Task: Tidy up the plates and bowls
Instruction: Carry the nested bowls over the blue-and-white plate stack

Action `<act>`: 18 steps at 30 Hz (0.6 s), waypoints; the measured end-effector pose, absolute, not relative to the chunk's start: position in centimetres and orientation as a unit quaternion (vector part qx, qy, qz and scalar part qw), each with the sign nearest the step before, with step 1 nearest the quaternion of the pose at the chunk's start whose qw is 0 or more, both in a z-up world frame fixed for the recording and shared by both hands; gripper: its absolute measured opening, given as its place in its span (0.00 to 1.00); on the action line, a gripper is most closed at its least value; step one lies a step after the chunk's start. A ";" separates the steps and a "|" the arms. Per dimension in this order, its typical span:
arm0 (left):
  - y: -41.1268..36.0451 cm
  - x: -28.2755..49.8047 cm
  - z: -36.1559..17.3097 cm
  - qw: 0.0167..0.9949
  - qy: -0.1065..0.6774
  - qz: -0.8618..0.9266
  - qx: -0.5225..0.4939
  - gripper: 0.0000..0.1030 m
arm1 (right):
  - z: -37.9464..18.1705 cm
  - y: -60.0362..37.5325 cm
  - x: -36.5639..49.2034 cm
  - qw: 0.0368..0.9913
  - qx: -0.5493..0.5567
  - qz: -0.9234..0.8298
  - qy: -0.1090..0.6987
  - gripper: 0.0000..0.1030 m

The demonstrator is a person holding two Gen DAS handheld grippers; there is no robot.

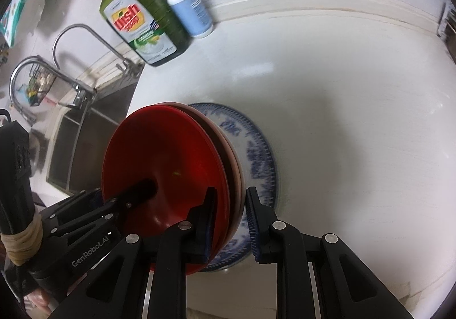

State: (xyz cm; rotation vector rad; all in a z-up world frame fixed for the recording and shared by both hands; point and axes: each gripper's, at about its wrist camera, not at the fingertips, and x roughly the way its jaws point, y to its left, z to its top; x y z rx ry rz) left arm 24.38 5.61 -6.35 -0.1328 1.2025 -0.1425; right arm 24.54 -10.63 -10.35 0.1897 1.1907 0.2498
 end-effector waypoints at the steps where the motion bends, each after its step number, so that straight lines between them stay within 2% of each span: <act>1: 6.0 24.3 -6.5 0.819 0.567 -0.065 -0.064 0.27 | -10.5 -10.2 24.6 0.815 0.087 0.119 0.561 0.22; 18: 8.2 25.3 -8.7 0.797 0.596 -0.070 -0.071 0.27 | -12.3 -8.2 25.7 0.792 0.093 0.106 0.595 0.22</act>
